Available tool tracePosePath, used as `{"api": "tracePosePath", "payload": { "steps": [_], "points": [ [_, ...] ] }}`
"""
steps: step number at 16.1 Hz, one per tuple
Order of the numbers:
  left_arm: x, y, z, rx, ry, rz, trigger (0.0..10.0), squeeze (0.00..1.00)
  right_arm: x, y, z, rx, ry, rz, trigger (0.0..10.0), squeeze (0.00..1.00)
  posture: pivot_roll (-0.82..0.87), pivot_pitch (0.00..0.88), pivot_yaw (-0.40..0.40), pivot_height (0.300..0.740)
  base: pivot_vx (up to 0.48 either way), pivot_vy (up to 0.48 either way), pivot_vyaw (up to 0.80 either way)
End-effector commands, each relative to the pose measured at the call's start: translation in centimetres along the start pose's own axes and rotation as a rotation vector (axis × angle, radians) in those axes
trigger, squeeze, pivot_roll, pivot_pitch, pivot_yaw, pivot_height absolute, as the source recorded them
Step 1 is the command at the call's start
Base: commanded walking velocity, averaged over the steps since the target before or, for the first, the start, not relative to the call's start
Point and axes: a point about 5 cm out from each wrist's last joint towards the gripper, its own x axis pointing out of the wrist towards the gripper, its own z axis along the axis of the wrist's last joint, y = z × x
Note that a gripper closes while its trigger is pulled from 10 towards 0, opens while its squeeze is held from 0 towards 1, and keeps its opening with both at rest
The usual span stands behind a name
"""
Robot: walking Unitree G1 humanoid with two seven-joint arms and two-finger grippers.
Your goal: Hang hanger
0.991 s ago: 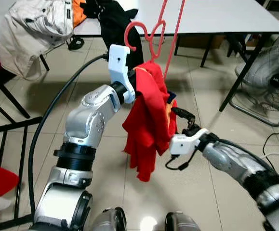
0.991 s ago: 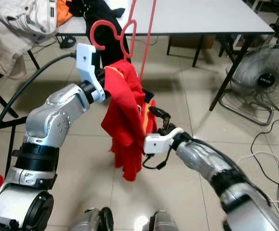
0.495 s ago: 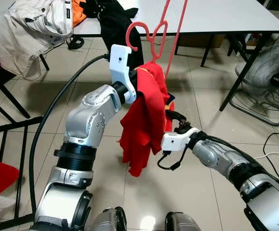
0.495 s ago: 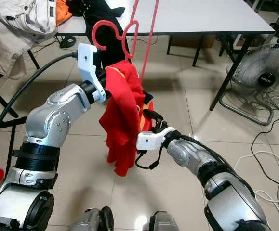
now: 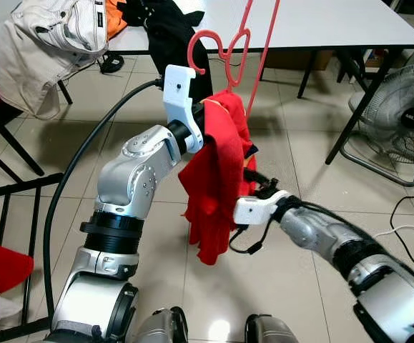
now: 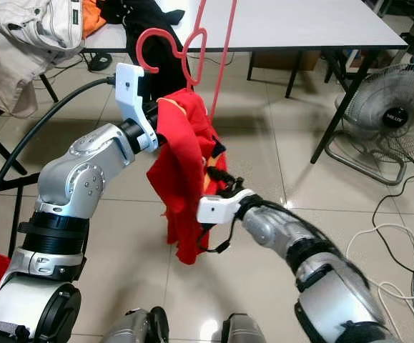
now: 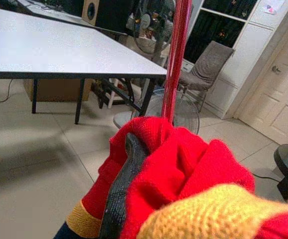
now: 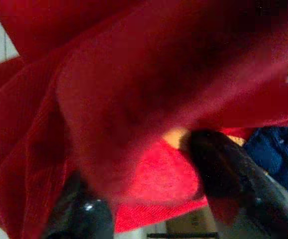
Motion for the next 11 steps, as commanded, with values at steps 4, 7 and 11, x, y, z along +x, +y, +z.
{"api": "tracePosePath", "payload": {
  "steps": [4,7,11],
  "points": [
    [0.1,-0.4,-0.6,0.077,0.008,-0.024,10.0,0.0,-0.1,0.4,0.4,0.226,-0.001,-0.02,0.0,0.0,-0.21,0.125,0.057,0.74,0.0,0.0,0.0],
    [0.1,0.3,-2.7,0.051,0.048,0.013,10.0,0.0,-0.6,1.7,0.6,0.282,-0.006,0.018,0.0,0.0,-0.21,0.125,0.057,0.74,0.0,0.0,0.0],
    [-0.4,1.3,-5.4,0.079,0.084,0.074,10.0,0.0,-1.0,1.1,0.6,0.463,-0.032,-0.042,0.0,0.0,-0.21,0.114,0.051,0.74,0.0,0.0,0.0]
  ]
}}
